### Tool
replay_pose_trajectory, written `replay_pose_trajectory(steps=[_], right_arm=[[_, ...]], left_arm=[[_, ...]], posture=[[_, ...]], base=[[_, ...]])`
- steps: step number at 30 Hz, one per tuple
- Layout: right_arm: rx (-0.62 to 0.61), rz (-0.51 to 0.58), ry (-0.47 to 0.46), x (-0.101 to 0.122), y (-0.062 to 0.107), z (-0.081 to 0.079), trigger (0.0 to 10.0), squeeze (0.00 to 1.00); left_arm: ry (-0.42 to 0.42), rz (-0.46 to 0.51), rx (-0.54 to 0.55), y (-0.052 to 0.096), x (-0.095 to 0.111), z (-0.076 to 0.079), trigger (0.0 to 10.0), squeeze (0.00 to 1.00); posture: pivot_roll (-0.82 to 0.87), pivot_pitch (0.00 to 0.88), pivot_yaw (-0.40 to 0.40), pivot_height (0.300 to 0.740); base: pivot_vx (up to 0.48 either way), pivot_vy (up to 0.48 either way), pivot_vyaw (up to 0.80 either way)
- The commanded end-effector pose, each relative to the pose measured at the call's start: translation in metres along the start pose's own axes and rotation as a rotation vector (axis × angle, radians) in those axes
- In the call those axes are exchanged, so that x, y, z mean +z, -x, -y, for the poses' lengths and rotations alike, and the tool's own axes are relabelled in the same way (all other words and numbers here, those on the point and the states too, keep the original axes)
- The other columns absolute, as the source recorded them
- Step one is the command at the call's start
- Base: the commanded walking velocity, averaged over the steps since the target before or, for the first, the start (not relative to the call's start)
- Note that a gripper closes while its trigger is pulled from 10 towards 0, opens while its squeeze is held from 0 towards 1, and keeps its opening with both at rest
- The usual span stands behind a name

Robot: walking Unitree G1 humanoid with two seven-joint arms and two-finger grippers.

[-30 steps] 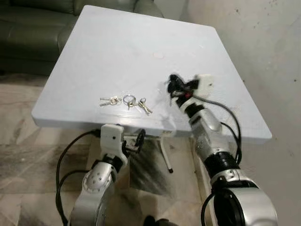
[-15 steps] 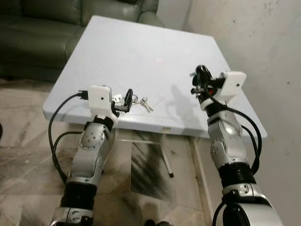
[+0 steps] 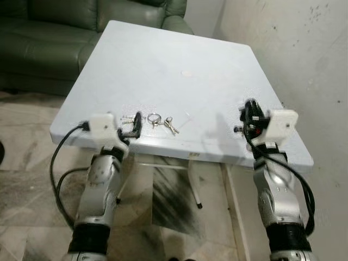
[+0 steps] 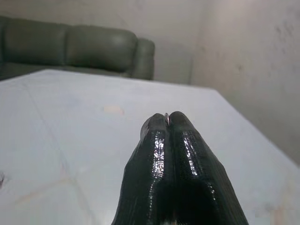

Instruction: Hang keys on a hook

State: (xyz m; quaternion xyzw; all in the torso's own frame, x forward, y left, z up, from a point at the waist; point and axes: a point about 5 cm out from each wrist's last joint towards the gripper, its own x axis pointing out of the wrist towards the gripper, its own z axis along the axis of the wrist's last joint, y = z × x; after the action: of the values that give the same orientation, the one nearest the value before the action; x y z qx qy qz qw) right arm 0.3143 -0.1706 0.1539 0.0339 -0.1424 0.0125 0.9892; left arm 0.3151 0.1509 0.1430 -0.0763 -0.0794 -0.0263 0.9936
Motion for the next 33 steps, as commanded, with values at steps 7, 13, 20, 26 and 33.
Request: replay_pose_trajectory(steps=[7,13,20,26,33], right_arm=[[-0.043,-0.039,0.007,-0.007,0.022,-0.003,10.0,0.0],[-0.056,-0.057,0.005,-0.009,0.026,-0.003,10.0,0.0],[-0.059,-0.08,0.005,-0.015,0.03,-0.003,10.0,0.0],[-0.049,-0.109,0.016,-0.018,0.031,-0.005,10.0,0.0],[-0.049,-0.135,0.014,-0.021,0.031,-0.003,10.0,0.0]], left_arm=[[0.019,-0.024,-0.01,0.013,-0.006,0.0,10.0,0.0],[0.04,-0.031,-0.033,0.009,-0.007,0.003,10.0,0.0],[0.078,-0.052,-0.04,0.006,-0.012,0.007,10.0,0.0],[0.09,-0.062,-0.042,0.005,-0.014,0.008,10.0,0.0],[0.094,-0.062,-0.038,0.006,-0.015,0.008,10.0,0.0]], posture=[[0.07,0.052,-0.112,0.74],[0.07,0.028,-0.1,0.74],[0.05,0.011,-0.098,0.74],[0.05,0.011,-0.102,0.74],[0.05,0.015,-0.11,0.74]], base=[[0.0,0.0,0.0],[0.0,0.0,0.0],[0.0,0.0,0.0],[0.0,0.317,0.0],[0.0,0.474,-0.56]])
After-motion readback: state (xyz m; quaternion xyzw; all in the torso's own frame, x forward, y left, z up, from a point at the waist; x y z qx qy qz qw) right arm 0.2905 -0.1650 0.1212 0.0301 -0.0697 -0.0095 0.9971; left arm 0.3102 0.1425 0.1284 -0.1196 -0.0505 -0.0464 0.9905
